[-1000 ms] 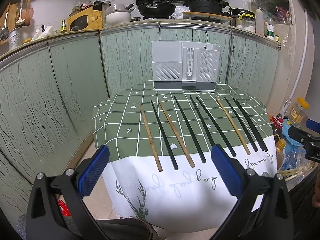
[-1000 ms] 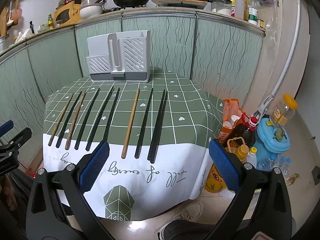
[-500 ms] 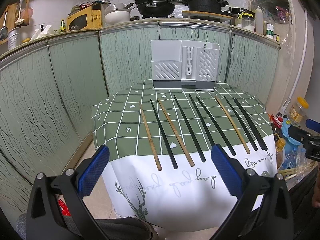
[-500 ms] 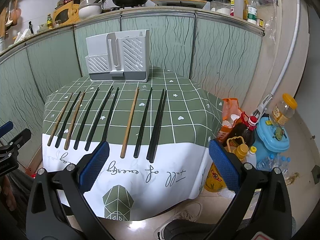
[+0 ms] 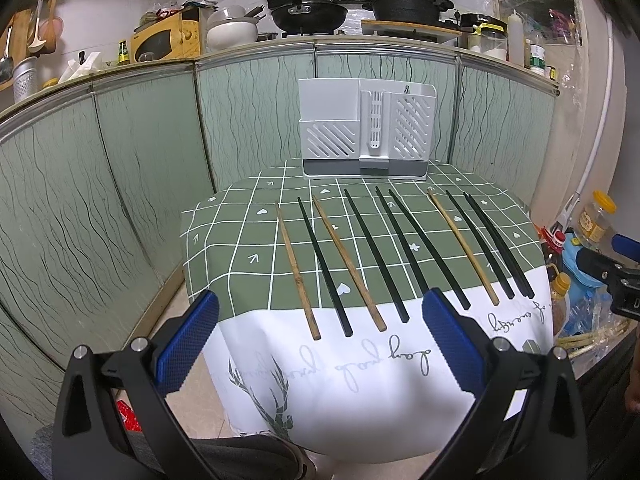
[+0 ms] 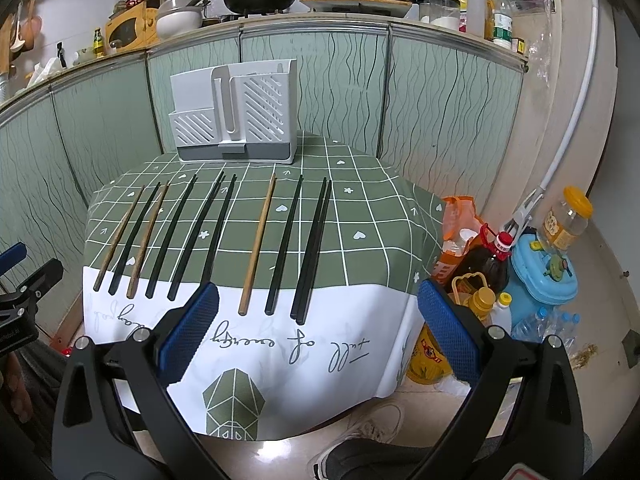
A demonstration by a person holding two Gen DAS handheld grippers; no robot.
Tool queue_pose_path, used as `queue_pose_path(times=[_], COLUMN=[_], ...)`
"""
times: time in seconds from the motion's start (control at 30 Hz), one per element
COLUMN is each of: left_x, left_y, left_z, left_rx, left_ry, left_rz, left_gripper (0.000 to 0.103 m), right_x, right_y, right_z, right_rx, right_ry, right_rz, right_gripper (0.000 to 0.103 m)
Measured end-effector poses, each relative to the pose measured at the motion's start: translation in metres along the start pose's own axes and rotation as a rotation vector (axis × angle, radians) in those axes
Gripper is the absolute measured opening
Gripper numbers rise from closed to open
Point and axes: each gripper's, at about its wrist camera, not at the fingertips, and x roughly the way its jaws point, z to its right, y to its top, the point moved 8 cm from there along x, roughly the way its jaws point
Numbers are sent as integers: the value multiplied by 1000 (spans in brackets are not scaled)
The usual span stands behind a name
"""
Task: Organize utensils
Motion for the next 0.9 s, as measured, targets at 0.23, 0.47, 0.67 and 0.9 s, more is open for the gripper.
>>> queue_pose_path(times=[0.23,0.47,0.67,0.9], left_x=[-3,-12,-12,-17], left_y=[2,5,4,6], left_z=[0,-1,1,-3], left_rx=[2,7,27,-8], left_ry=[-5,-11,5,-4], left_rz=[21,67,70,60], left_gripper=[98,98,98,98], right_x=[-4,-6,-10,-19], right_y=[3,1,-5,-4], right_z=[-1,1,-4,-6], right_rx=[-27,-8,8,7], right_ry=[-24,-11,35,66], right_rz=[28,48,53,58], right_gripper=[95,95,95,95])
